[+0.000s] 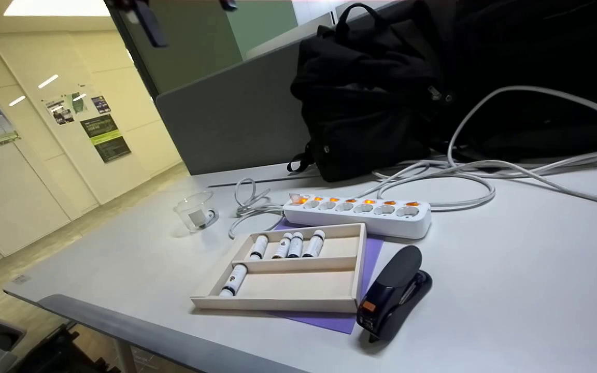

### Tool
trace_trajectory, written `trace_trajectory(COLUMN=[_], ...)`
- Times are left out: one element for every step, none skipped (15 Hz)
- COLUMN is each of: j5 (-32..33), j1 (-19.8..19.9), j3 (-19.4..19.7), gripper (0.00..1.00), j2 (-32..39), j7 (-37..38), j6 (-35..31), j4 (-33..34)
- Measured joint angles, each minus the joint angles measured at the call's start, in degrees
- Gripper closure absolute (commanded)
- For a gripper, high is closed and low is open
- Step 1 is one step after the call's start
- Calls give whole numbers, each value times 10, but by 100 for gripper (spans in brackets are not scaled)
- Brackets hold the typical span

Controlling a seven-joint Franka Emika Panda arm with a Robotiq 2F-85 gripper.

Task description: Pick up one small bottle from the wooden tray and put it in the glass bowl.

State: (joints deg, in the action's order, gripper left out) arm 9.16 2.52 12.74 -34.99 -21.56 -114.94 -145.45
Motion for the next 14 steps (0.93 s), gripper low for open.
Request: trace_trajectory(j5=[-1, -6, -14, -18, -21, -23, -23, -23, -23, -23, -23, -23, -23, -21], j1=[-2, -4, -5, -5, -5, -5, -5, -5, -5, -5, -5, -5, -5, -4], j3=[0, -3, -7, -13, -18, -20, -20, -20, -20, -20, -20, -20, -20, -22], gripper=[0, 0, 0, 0, 0, 0, 0, 0, 0, 0, 0, 0, 0, 0], j2=[37, 74, 110, 141, 163, 177, 181, 181, 179, 178, 177, 177, 177, 179], j7=[2, 3, 6, 9, 12, 14, 14, 14, 14, 14, 14, 14, 14, 14], j6=[-23, -34, -34, -33, -32, -30, -27, -24, -22, -22, -21, -21, -21, -40], j4=[6, 16, 30, 46, 59, 68, 74, 76, 77, 77, 77, 77, 77, 75])
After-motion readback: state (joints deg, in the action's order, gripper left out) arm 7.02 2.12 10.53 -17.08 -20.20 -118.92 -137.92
